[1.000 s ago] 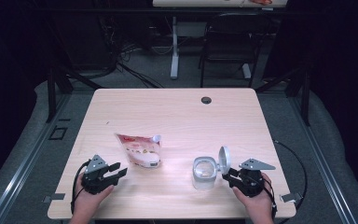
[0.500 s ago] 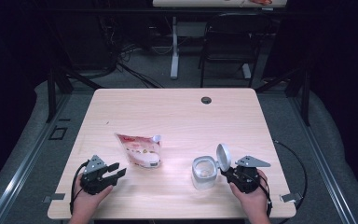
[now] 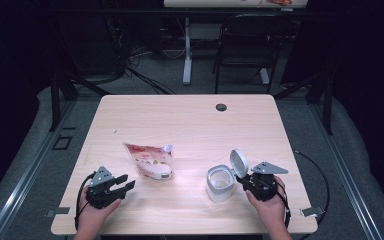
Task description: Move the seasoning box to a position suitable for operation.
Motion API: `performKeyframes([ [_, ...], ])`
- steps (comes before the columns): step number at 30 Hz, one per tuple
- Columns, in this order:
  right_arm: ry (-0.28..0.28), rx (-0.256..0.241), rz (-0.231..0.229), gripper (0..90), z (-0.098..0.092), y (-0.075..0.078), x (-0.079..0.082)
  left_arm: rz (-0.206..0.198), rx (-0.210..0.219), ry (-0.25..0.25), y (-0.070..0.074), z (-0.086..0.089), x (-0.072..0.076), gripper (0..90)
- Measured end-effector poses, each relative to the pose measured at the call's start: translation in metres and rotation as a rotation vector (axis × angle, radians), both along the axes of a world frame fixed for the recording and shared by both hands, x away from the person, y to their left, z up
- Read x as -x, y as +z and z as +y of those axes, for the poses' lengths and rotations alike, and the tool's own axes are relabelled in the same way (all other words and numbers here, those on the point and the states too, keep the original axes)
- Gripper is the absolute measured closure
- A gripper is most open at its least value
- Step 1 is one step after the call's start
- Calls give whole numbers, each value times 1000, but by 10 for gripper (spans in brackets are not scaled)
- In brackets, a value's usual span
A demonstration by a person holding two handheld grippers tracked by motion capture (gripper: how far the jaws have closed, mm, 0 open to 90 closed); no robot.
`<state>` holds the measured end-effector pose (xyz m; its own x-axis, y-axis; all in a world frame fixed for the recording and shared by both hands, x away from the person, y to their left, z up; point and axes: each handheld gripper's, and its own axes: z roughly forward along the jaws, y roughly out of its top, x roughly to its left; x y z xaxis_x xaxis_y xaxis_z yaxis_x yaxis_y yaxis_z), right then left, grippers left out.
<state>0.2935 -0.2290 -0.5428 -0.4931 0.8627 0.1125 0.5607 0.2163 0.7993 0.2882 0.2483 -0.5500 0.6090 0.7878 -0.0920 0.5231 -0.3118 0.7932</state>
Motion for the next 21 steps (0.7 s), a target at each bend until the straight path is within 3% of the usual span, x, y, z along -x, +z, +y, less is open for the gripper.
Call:
performKeyframes([
  [2,6,2,-1,788,-2,0,-4,0,-2,-1,0,0,0,592],
  [8,25,-55,12,776,-8,-2,-15,2,-5,-4,-1,-2,0,589],
  [10,25,-53,1,778,-8,-3,-16,3,-7,-3,-1,-1,0,589],
  [13,48,-9,-26,784,-6,-2,-18,2,-7,-4,-1,-1,0,589],
  [21,59,-19,-42,786,-1,-5,-22,6,-12,-5,-2,-2,0,588],
])
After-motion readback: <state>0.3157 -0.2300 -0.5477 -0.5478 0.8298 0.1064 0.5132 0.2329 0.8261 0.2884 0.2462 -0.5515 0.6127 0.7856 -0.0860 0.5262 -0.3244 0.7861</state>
